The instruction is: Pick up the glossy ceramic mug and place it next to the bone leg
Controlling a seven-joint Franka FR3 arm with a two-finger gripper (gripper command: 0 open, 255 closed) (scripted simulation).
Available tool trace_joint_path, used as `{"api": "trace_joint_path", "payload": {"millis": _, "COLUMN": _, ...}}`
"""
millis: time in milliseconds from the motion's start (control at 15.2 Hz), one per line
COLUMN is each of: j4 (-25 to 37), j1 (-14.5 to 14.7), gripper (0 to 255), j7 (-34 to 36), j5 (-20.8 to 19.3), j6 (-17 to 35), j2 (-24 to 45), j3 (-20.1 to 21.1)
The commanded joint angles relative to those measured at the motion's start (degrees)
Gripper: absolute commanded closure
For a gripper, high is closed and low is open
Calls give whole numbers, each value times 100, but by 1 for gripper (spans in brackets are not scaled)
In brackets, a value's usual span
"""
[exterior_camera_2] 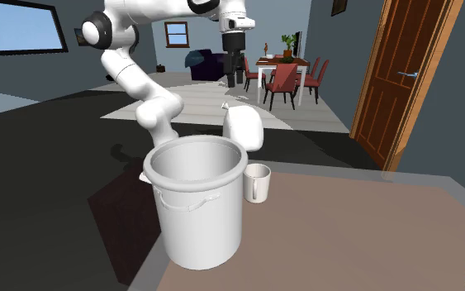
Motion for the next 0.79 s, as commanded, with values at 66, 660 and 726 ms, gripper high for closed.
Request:
{"api": "trace_joint_path", "payload": {"millis": 66, "j4": -140, "j1": -32, "gripper": 0, "j7": -5, "j5": -37, "j6": 204, "j2": 44, "j3": -35}}
{"api": "trace_joint_path", "payload": {"millis": 660, "j4": -1069, "j1": -343, "gripper": 0, "j7": -17, "j5": -372, "j6": 2117, "j2": 840, "j3": -380}}
{"api": "trace_joint_path", "payload": {"millis": 726, "j4": -1133, "j1": -380, "gripper": 0, "j7": -15, "j5": -408, "j6": 2336, "j2": 974, "j3": -421}}
